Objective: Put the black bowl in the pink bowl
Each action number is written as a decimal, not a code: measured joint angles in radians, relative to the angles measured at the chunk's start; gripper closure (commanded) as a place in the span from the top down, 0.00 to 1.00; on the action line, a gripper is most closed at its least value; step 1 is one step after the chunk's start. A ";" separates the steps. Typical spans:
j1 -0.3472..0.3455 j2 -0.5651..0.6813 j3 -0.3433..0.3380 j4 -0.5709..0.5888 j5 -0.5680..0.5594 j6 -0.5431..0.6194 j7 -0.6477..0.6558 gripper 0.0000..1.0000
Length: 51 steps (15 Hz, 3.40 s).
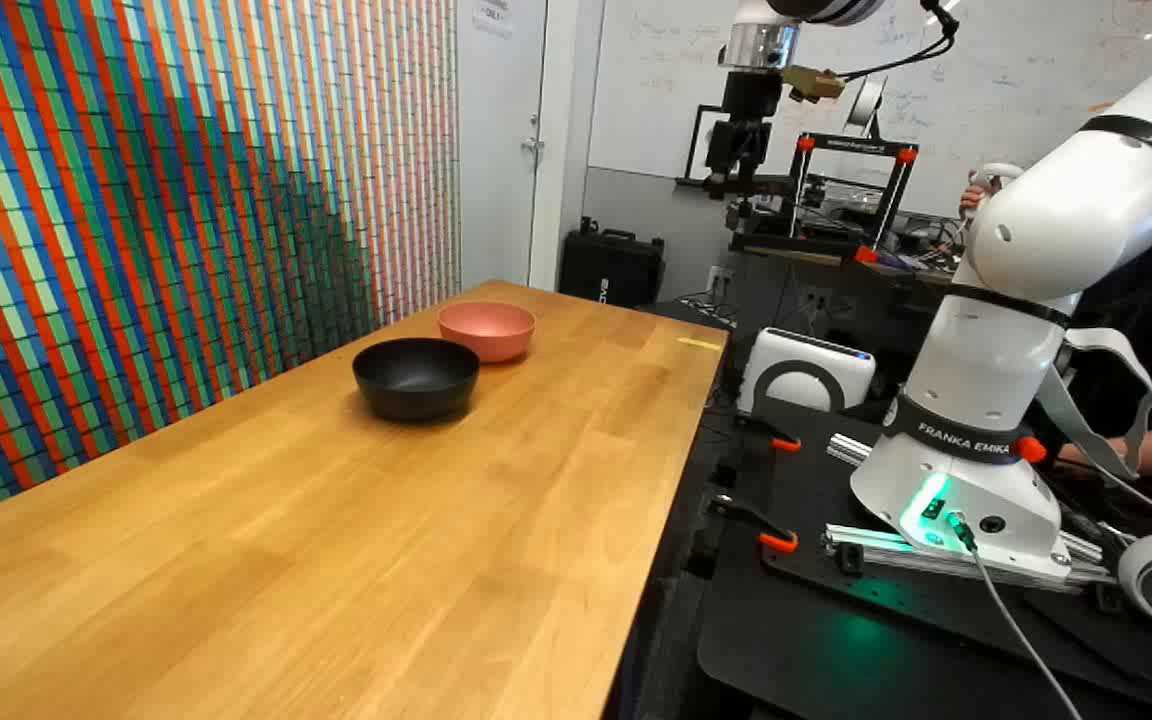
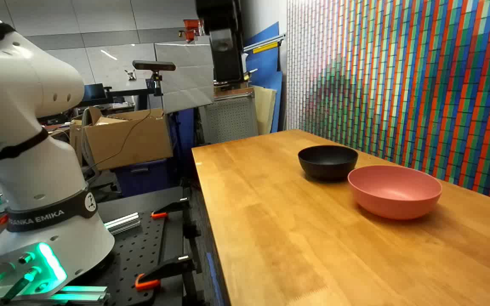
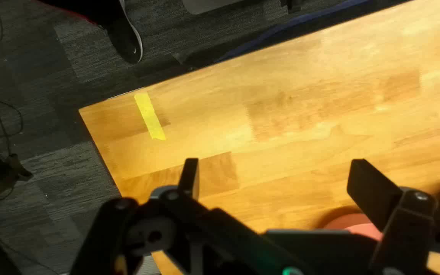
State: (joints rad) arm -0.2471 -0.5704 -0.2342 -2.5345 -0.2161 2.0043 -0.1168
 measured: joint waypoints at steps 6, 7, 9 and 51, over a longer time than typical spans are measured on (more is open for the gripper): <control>0.000 -0.002 0.001 -0.001 0.000 0.000 0.000 1.00; 0.002 -0.001 0.003 -0.005 0.000 0.006 0.000 1.00; 0.014 0.000 0.015 -0.019 0.009 0.066 0.005 1.00; 0.393 1.262 0.231 1.015 0.093 0.262 0.473 1.00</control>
State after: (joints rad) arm 0.1460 0.6919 -0.0027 -1.5195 -0.1226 2.2666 0.3563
